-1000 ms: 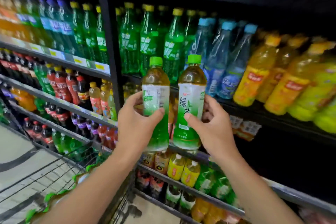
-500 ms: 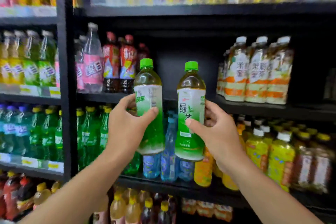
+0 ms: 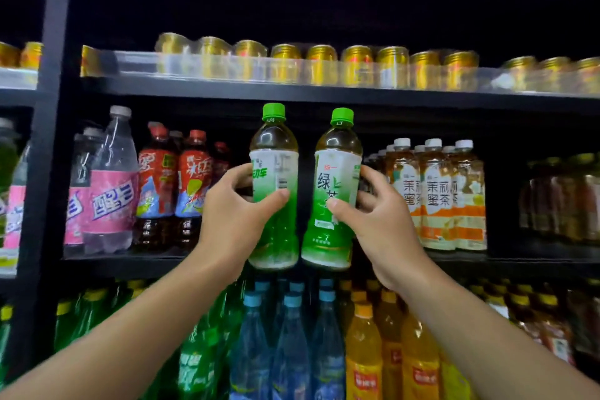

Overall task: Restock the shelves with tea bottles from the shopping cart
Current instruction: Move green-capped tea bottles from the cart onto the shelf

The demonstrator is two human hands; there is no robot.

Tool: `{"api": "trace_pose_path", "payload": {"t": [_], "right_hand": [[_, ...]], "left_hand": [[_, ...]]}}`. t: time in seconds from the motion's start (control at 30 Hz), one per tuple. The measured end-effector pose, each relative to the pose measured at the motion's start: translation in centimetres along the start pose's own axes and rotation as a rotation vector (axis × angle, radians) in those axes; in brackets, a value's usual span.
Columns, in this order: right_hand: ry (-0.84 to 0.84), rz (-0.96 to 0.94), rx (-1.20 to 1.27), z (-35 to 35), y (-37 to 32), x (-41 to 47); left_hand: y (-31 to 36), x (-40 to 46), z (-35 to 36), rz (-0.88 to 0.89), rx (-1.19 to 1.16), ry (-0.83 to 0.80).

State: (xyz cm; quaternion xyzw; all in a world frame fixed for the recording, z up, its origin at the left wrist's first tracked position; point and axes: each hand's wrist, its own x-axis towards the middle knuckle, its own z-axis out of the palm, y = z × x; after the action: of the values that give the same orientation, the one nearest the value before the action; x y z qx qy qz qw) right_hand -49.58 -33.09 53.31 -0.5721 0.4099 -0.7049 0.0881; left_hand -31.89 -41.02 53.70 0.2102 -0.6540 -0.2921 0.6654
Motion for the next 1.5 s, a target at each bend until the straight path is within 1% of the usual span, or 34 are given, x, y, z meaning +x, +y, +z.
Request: {"api": "trace_pose_path", "payload": {"t": [0.23,0.5,0.63,0.73,0.83,0.97,1.07,1.27,1.5], "right_hand": [[0.047,-0.041,-0.095,1.8,2.1,3.1],[0.029,0.013,-0.156,2.5,5.4,5.1],[-0.002,0.014,-0.203,2.6,6.4,5.9],[-0.028,0.027,-0.221,2.5,6.8,6.4],[-0.063,0.036,-0.247,2.5,7.1,7.1],[-0.1,0.056,-0.28,2.7,8.0,8.1],[-0.126,0.083,-0.283,2.7,8.7,9.2],[-0.155,0.137,-0.369,2.9,10.0,12.1],[-0.13,0.142,-0.434,3.7,12.4,14.5]], "left_hand": [[-2.9,3.3,0.6,0.035,-0.012,-0.044],[-6.0,4.8,0.8,0.045,0.035,-0.054],[-7.0,5.4,0.4,0.069,0.06,-0.119],[-7.6,6.0,0.0,0.053,0.041,-0.164],[-8.0,6.6,0.0,0.051,0.038,-0.189],[-8.8,7.8,0.4,0.048,0.09,-0.215],[-9.9,9.0,0.9,0.017,0.144,-0.209],[-11.5,11.5,2.2,-0.071,0.282,-0.206],[-13.5,13.4,4.0,-0.124,0.312,-0.141]]}}
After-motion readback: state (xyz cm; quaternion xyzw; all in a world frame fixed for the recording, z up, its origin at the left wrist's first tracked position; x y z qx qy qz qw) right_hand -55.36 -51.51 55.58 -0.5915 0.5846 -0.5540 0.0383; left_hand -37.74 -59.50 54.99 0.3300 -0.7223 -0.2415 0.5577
